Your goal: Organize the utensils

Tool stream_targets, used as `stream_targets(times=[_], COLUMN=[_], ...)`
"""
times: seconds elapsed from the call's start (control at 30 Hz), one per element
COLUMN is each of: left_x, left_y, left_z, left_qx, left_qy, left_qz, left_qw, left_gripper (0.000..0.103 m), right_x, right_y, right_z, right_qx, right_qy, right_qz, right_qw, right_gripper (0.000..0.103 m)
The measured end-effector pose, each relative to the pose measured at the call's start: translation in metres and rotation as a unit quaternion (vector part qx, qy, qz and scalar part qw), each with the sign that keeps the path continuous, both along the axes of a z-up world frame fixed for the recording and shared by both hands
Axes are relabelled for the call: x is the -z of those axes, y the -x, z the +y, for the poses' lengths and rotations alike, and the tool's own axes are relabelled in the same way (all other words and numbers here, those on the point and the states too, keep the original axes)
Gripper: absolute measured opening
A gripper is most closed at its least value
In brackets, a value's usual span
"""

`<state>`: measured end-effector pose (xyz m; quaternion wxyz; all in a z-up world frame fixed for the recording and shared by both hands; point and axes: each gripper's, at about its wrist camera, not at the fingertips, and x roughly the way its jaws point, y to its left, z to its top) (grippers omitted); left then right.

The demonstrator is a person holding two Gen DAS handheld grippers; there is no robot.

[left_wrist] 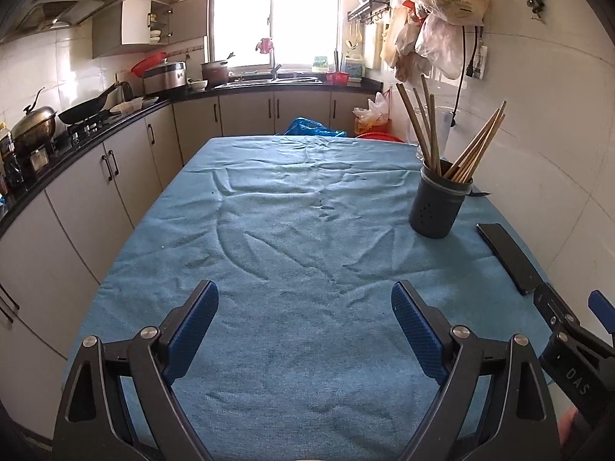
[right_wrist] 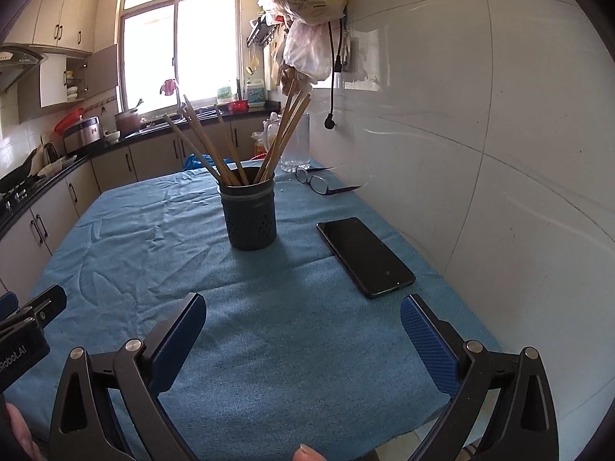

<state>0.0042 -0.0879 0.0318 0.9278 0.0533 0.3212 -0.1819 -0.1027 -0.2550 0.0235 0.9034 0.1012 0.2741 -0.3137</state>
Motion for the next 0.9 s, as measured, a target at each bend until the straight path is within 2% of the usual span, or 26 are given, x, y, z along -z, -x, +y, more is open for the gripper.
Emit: stream_targets(times=[0.9], left_x=[0.011], left_y=[0.002], left_z=[0.008], left_qx=[-0.008], left_qy=[-0.004], left_qz=[0.009], left_qw=[0.9999], left_gripper=[0.091], right_x=[0.006], right_y=[-0.005], right_z=[0.005], right_qx=[-0.006], right_qy=[0.0], right_qz=[0.008], right_qw=[1.0], right_gripper=[0.103])
